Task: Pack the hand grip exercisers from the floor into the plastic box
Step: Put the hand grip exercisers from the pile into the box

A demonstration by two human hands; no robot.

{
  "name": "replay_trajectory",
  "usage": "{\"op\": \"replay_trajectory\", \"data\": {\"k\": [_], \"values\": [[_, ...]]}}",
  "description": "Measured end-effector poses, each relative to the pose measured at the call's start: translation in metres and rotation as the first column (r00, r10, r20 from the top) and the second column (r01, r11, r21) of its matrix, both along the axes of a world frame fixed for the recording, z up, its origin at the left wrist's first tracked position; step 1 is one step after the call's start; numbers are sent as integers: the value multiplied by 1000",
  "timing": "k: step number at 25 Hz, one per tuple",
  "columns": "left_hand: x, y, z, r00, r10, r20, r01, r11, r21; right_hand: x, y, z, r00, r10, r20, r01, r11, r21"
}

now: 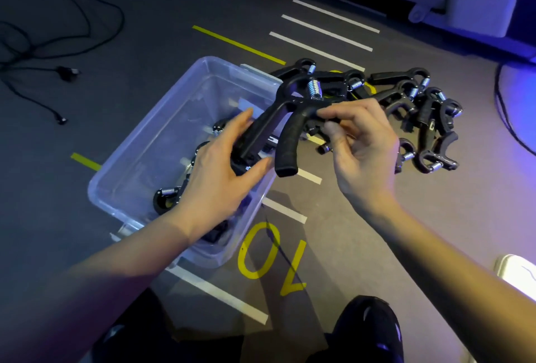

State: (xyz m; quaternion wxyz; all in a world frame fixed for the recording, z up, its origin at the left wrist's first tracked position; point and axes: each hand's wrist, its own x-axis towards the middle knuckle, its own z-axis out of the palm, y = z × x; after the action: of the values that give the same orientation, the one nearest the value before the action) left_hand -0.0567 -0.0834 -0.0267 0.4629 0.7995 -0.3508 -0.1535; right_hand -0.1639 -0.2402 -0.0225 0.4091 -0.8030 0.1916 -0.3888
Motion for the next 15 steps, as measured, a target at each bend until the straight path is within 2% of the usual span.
{"op": "replay_trajectory", "data": {"k": [4, 9, 11, 13, 14, 15], "values": [[8, 14, -3, 1000, 23, 22, -24, 998, 64, 21, 12, -4, 998, 66, -15, -63, 987, 151], [10, 21, -9, 995, 85, 48, -95, 959, 268, 46, 41, 0, 982, 183, -45, -158, 931, 330], [13, 25, -13, 981, 195, 21, -193, 942, 274, 57, 57, 2, 953, 287, -99, -208, 854, 477], [19, 29, -16, 954, 290, -71, -268, 936, 230, 66, 74, 1, 901, 399, -170, -230, 772, 592], [22, 31, -18, 942, 316, -109, -291, 935, 202, 69, 81, -1, 880, 443, -173, -228, 713, 663], [24, 35, -20, 936, 328, -127, -304, 936, 179, 72, 87, 1, 874, 470, -125, -220, 612, 760]]}}
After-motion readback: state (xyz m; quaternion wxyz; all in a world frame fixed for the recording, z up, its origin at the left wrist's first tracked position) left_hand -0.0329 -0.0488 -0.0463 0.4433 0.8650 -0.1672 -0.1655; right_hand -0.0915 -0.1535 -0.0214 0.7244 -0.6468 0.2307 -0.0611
